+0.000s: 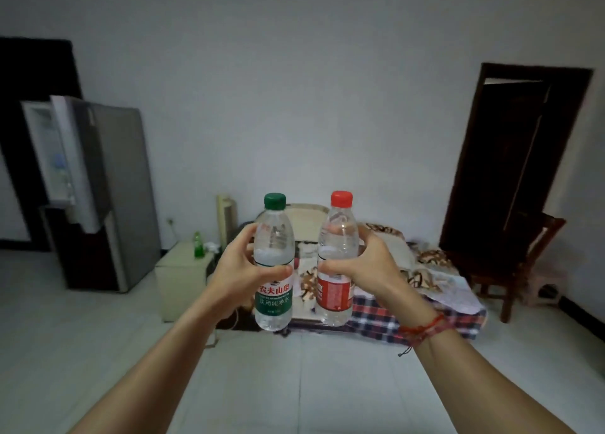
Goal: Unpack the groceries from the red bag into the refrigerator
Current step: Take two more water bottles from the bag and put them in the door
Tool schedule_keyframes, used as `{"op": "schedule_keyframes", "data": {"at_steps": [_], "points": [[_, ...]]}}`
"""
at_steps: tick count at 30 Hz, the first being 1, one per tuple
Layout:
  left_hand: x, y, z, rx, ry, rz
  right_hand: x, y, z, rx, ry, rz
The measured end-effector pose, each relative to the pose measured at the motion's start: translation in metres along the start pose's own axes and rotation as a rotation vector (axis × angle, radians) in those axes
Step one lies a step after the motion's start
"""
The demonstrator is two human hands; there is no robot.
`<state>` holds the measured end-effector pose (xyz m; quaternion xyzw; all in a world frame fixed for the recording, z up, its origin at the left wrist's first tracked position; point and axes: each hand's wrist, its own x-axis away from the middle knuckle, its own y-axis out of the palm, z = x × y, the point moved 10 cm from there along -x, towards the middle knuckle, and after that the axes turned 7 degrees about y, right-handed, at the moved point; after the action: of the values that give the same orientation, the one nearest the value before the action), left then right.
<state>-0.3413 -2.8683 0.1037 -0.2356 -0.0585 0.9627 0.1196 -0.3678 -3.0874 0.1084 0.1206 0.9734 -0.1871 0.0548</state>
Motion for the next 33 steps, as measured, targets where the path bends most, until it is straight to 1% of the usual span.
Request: {"op": "schedule_keyframes", "data": {"at_steps": [4,10,17,24,29,33], "points": [[0.032,-0.082,-0.007,-0.047,-0.019,0.132,-0.007,0.088,-0.023,-0.059,-0.037,-0.143],[0.094,-0.201,-0.010,-0.143,-0.049,0.311,0.007,0.215,-0.055,-0.105,-0.094,-0.321],[0.171,-0.302,0.005,-0.237,-0.089,0.485,0.041,0.335,-0.097,-0.134,-0.153,-0.510],[0.224,-0.363,0.023,-0.298,-0.109,0.664,0.067,0.406,-0.138,-0.148,-0.237,-0.667],[0.246,-0.379,0.024,-0.313,-0.133,0.752,0.074,0.439,-0.147,-0.148,-0.269,-0.747],[0.248,-0.388,0.021,-0.324,-0.134,0.799,0.069,0.456,-0.150,-0.141,-0.279,-0.778]]}}
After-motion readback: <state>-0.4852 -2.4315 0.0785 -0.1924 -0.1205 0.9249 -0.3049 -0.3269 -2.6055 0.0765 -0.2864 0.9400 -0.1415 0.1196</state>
